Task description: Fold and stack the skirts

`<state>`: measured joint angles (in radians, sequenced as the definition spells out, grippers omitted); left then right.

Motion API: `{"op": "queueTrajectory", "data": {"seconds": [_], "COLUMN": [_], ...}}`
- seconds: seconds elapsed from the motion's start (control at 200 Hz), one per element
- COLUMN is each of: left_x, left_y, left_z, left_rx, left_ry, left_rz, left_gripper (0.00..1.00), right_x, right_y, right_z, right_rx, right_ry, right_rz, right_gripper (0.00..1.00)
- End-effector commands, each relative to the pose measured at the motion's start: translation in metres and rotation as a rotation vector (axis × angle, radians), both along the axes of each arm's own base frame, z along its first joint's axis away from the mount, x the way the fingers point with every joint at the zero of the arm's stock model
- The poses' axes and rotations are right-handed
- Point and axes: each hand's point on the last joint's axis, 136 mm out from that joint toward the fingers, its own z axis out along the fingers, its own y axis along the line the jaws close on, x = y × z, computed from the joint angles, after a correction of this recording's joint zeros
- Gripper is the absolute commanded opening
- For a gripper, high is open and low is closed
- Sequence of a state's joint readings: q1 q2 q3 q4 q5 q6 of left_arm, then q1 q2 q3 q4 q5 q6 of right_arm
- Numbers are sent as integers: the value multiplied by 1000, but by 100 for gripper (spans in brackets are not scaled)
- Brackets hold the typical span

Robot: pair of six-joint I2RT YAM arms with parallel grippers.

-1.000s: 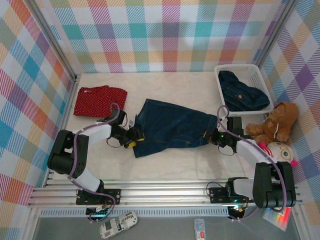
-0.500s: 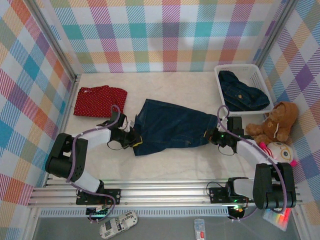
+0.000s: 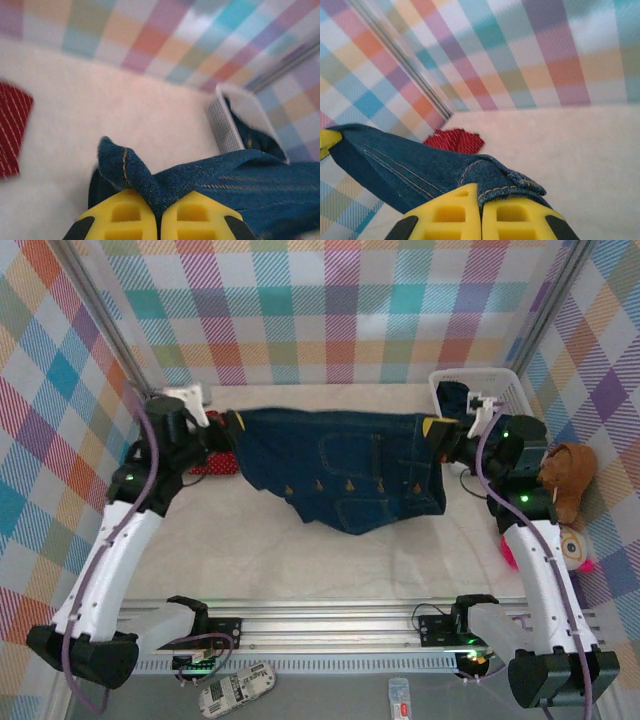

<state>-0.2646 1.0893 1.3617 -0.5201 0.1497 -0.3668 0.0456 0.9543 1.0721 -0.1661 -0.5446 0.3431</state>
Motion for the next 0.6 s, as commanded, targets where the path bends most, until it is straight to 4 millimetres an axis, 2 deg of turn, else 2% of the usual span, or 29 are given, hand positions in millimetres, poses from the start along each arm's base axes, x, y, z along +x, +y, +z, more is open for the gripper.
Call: {"op": "queueTrajectory", "data": {"seconds": [0.0,0.085,0.18,0.335,0.41,0.475,0.54,0.595], "left_x": [-2,-16,-42,-90,-106,-112,-103,-84], "left_y": [39,50,58,63,62,61,61,62], "left_z": [48,91,130,171,183,188,183,171], "left_rx": [126,124,95,53,28,9,8,25], "left_ry": [-138,-243,-356,-484,-531,-544,-517,-456], "left_rz": [163,208,222,193,169,158,167,201], "left_gripper": [0,0,0,0,0,0,0,0], "right_x": [-12,-31,-57,-95,-106,-108,-102,-90], "right_y": [0,1,1,0,0,-2,-6,-12], "right_z": [60,99,131,160,166,167,165,158], "right_rx": [-52,-55,-46,-18,-3,4,-3,-5], "right_ry": [-216,-322,-419,-531,-558,-564,-569,-554], "right_rz": [19,29,31,32,36,26,-5,-56], "right_gripper": [0,0,0,0,0,0,0,0]}}
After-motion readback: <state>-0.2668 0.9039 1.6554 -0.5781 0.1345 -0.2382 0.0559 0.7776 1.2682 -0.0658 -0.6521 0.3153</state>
